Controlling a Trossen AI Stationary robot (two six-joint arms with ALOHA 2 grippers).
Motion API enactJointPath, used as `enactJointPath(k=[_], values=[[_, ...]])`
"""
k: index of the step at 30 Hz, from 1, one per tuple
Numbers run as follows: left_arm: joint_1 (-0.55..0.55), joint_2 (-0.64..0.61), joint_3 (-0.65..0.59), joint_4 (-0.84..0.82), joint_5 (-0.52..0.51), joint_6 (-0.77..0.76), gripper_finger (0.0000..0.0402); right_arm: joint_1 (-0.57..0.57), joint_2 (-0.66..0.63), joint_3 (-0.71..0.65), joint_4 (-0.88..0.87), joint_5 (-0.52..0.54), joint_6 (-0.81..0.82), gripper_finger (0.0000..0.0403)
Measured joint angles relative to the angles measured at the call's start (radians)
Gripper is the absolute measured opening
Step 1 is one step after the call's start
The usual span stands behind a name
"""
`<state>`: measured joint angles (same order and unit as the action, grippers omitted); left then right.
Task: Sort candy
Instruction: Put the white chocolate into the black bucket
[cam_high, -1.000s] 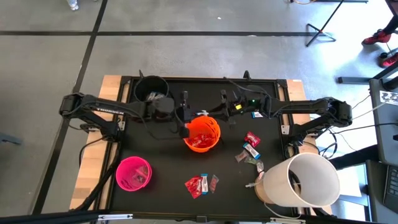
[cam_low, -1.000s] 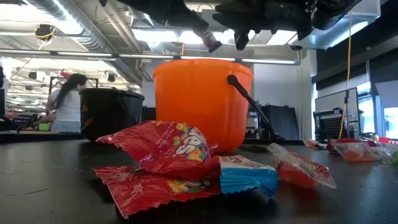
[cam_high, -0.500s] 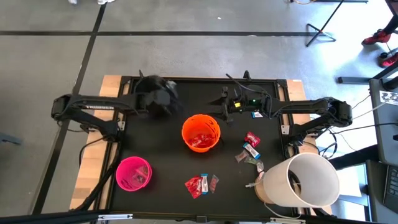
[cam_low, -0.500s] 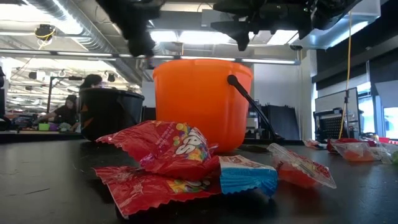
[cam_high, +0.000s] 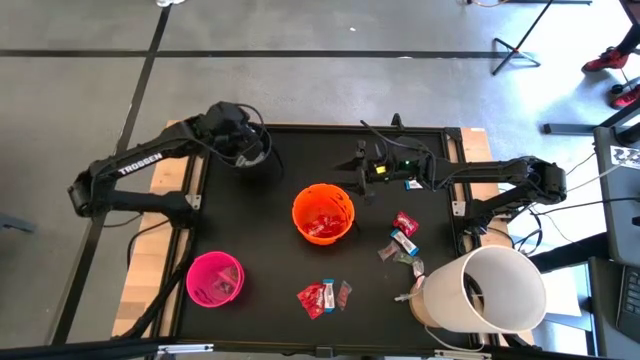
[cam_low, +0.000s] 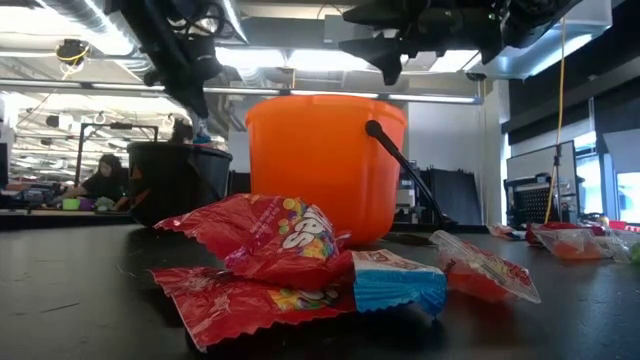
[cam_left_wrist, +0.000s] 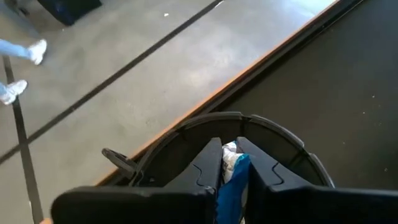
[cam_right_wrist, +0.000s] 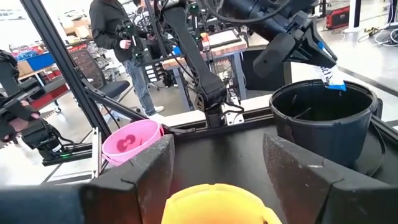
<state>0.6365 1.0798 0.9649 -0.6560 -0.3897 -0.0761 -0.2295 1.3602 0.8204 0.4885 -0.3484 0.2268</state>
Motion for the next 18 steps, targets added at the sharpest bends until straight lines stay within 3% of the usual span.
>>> enactJointPath(k=[12,16,18], values=[[0.002,-0.001,0.000,0.006,-0.012,0.051,0.0138,0.000,0.000,0.000,-0.020,0.003,-0.040,0.0244],[0.001,-0.001,0.000,0.017,-0.003,0.053,0.0146,0.000,-0.001,0.000,-0.033,0.065,-0.072,0.0244],[-0.010,-0.003,0.000,0.011,0.058,0.038,0.0146,-0.002,-0.016,-0.001,-0.108,0.144,-0.091,0.0244]])
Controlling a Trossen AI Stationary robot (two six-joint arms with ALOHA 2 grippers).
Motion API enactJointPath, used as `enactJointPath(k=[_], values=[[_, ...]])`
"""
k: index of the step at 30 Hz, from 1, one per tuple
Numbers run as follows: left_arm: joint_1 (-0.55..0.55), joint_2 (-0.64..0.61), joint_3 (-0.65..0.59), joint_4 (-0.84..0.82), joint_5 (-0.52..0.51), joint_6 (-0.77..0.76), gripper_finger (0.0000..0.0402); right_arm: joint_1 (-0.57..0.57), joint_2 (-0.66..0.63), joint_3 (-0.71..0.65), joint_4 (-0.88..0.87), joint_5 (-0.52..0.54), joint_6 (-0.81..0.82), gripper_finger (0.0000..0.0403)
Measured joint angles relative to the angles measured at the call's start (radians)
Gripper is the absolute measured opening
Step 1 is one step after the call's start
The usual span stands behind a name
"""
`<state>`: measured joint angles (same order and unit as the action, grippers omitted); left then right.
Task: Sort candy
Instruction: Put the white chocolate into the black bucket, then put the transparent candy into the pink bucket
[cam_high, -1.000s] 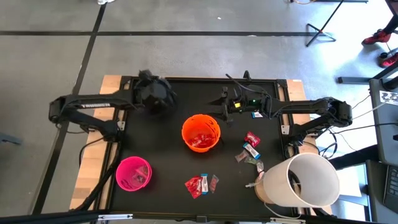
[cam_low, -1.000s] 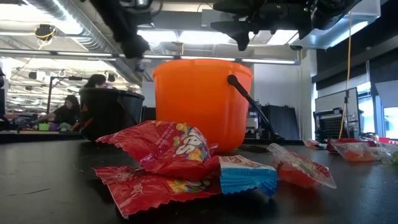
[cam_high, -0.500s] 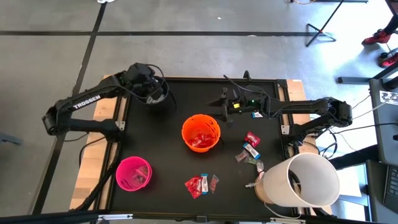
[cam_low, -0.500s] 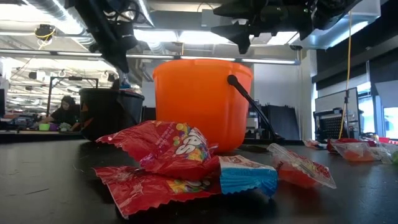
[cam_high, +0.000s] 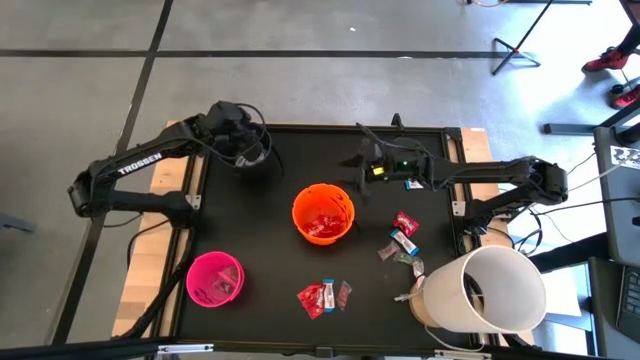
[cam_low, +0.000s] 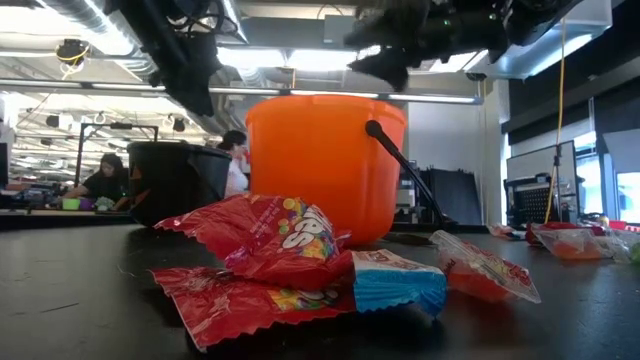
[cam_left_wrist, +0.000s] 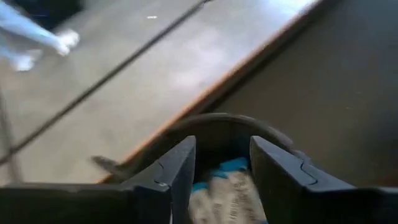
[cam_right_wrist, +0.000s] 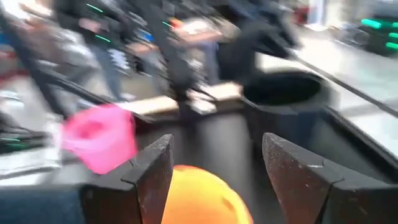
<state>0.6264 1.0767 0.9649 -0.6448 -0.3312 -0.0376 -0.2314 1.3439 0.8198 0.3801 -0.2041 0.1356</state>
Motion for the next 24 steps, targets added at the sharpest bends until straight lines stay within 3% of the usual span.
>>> enactJointPath(k=[5,9,14,18,24], values=[[-0.062,-0.076,0.000,0.103,0.273,0.074,0.0146,-0.030,-0.083,0.000,-0.323,0.339,-0.005,0.0244],[-0.115,-0.167,-0.003,0.231,0.388,0.100,0.0146,-0.064,-0.145,0.000,-0.598,0.528,0.093,0.0244],[-0.175,-0.238,-0.066,0.387,0.532,0.097,0.0147,-0.129,-0.149,0.000,-0.935,0.600,0.303,0.0243],[-0.234,-0.256,-0.142,0.497,0.570,0.059,0.0147,-0.178,-0.106,-0.001,-1.152,0.630,0.407,0.0243],[-0.325,-0.250,-0.250,0.701,0.594,0.044,0.0147,-0.233,-0.034,-0.001,-1.207,0.657,0.435,0.0243]])
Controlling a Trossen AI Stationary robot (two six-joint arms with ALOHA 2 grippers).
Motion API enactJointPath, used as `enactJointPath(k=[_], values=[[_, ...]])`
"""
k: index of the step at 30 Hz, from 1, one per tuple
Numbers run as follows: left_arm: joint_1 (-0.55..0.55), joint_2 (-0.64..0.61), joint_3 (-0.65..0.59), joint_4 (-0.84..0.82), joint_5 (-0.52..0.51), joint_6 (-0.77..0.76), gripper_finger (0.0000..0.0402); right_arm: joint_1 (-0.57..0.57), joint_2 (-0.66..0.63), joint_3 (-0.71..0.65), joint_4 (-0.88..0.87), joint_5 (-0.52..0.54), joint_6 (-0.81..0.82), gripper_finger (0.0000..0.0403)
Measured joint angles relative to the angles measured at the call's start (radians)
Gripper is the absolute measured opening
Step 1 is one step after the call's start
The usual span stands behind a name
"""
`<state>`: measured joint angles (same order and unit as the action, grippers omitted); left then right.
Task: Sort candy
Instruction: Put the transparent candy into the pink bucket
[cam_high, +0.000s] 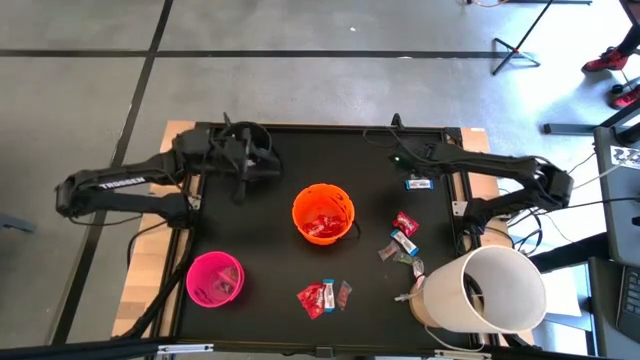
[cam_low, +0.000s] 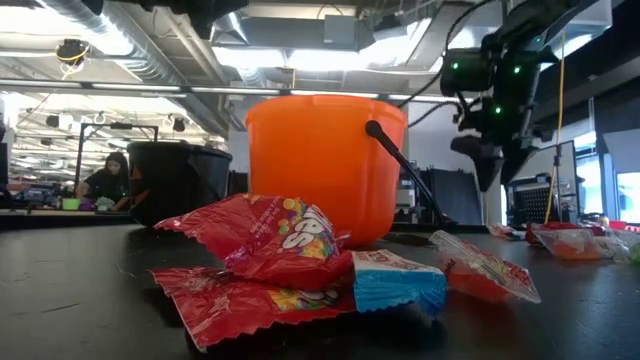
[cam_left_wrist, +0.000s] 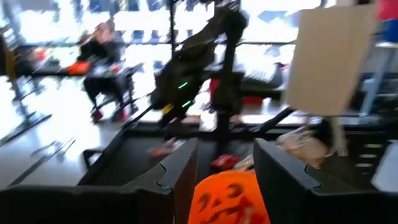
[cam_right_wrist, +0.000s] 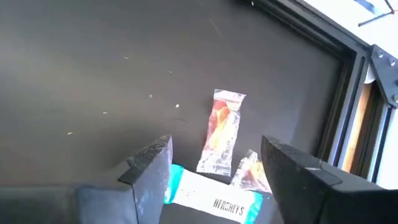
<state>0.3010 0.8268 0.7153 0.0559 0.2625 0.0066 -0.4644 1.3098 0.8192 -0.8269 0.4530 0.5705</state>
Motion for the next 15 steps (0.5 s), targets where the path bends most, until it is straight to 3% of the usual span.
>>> enactJointPath(k=[5,15], values=[[-0.064,0.000,-0.061,0.143,0.014,0.003,0.0147,-0.045,0.070,0.000,0.021,-0.012,0.001,0.0243],[-0.093,0.000,-0.093,0.166,-0.053,0.004,0.0147,-0.138,0.200,-0.014,0.152,-0.066,-0.105,0.0243]])
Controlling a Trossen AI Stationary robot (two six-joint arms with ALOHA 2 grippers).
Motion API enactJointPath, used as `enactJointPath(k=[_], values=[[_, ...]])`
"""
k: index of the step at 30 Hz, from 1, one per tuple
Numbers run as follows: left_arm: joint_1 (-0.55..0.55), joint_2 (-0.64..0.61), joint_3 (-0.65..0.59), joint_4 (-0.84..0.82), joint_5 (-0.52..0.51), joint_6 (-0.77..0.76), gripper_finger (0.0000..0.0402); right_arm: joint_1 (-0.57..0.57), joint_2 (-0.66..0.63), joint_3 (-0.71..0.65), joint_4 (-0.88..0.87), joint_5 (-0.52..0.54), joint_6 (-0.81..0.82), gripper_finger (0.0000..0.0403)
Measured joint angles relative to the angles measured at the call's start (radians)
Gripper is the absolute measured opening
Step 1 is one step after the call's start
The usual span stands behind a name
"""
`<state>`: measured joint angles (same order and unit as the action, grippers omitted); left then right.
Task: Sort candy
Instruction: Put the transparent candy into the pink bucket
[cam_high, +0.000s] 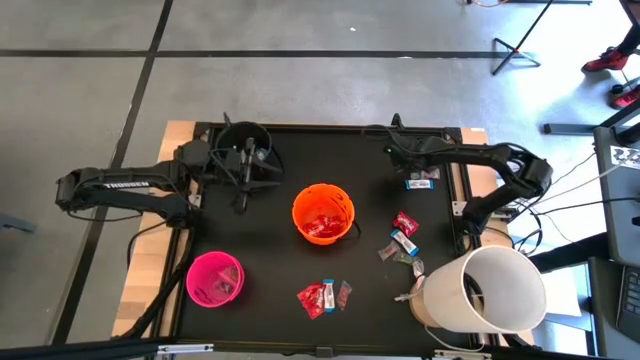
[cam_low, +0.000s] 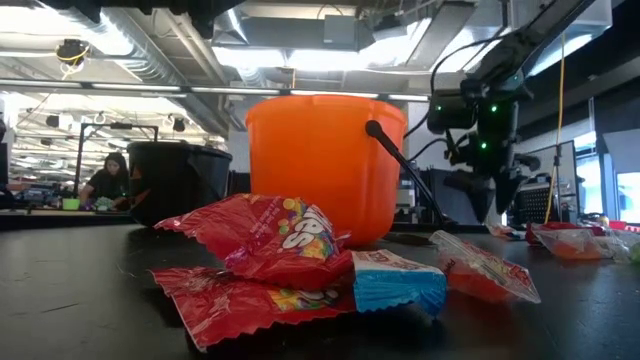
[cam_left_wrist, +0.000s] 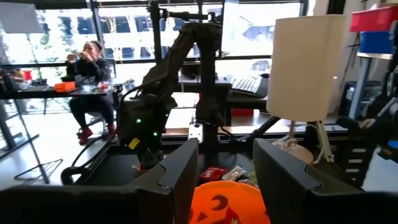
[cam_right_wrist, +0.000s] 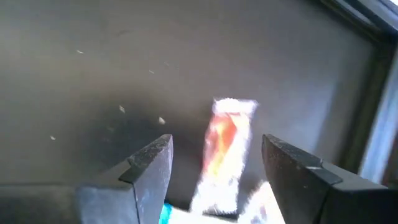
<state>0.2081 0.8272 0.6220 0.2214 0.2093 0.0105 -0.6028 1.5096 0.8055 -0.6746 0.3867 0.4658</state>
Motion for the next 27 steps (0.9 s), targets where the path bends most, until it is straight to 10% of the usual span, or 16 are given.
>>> enactJointPath(k=[16,27], values=[[0.000,0.000,0.000,-0.006,-0.045,0.002,0.0147,-0.225,0.010,-0.099,0.186,-0.152,-0.085,0.0232],[0.000,0.020,0.000,-0.016,-0.087,0.026,0.0147,-0.221,0.009,-0.106,0.212,-0.204,-0.105,0.0067]])
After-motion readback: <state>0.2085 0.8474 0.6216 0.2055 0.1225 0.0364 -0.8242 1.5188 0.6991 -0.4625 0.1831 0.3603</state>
